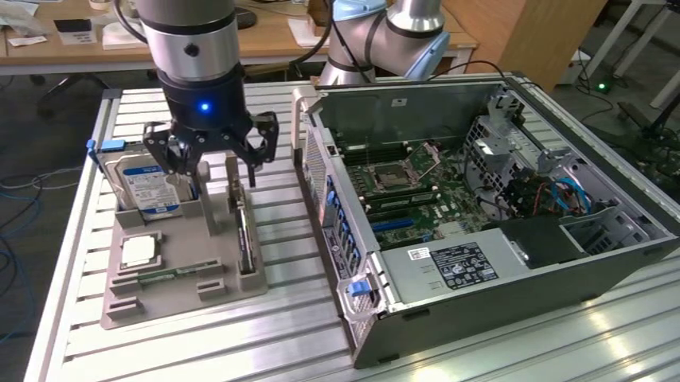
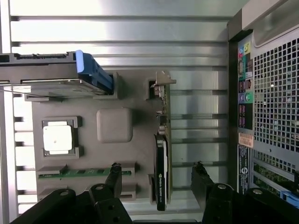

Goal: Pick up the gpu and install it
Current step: 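Pick up the gpu and move the gpu toward the slot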

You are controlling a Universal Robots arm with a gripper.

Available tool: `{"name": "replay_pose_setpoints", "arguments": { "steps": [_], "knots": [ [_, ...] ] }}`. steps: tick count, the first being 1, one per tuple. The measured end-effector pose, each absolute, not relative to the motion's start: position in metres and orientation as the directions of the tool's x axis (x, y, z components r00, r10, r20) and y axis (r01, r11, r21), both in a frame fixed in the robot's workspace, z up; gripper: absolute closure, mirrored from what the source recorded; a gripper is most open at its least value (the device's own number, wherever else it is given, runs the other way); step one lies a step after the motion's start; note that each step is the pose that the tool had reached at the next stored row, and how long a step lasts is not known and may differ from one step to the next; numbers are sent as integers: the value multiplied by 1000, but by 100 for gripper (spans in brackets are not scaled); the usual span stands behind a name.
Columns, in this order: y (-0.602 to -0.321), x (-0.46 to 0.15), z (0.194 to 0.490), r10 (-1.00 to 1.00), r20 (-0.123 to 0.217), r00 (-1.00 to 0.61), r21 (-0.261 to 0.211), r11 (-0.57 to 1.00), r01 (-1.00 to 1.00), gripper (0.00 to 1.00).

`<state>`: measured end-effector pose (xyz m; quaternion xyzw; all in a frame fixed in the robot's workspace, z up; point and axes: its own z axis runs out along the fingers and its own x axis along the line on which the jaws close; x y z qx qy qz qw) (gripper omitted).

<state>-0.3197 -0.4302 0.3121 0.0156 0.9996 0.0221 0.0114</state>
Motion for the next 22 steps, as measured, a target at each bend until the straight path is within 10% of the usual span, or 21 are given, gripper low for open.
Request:
{"name": "replay_pose_setpoints", "arguments": {
  "steps": [22],
  "knots": [
    [-432, -318, 298, 19, -21, -1000, 44, 999, 18, 29]
  ]
}}
